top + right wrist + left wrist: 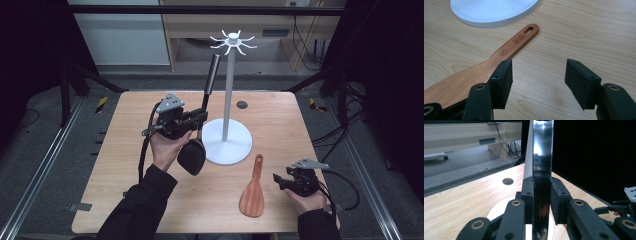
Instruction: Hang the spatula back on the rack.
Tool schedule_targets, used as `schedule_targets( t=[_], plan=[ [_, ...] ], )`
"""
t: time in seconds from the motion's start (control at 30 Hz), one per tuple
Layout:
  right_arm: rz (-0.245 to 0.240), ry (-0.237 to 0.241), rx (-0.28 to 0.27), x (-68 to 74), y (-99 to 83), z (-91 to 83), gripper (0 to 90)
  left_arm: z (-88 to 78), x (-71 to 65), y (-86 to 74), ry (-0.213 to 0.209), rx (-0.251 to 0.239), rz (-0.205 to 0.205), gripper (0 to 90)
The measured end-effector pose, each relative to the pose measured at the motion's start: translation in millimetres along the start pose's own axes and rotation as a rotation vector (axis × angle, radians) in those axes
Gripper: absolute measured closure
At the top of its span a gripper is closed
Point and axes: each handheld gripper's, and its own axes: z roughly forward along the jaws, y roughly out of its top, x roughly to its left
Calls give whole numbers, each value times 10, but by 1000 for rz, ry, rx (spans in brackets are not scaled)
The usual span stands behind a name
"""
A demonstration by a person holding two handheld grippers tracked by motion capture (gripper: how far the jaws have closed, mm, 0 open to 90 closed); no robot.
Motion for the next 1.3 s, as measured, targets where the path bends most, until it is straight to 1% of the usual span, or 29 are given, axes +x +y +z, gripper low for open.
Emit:
schedule_targets(
  t=[0.2, 0.33, 0.67, 1.0, 1.3],
  plan=[
    [2, 0, 2, -1, 0, -2, 394, 80, 4, -21, 2, 2, -3, 743],
    [7, 1, 2, 2, 0, -4, 394, 133, 0, -34, 11, -7, 0, 744],
    [7, 5, 0, 0, 1, -1, 394, 229, 16, -57, 29, -25, 21, 744],
    [4, 3, -1, -4, 0, -1, 394, 362, 32, -68, 42, -43, 30, 743],
    [4, 4, 0, -1, 1, 2, 390, 469, 46, -67, 39, -54, 31, 743]
  ],
)
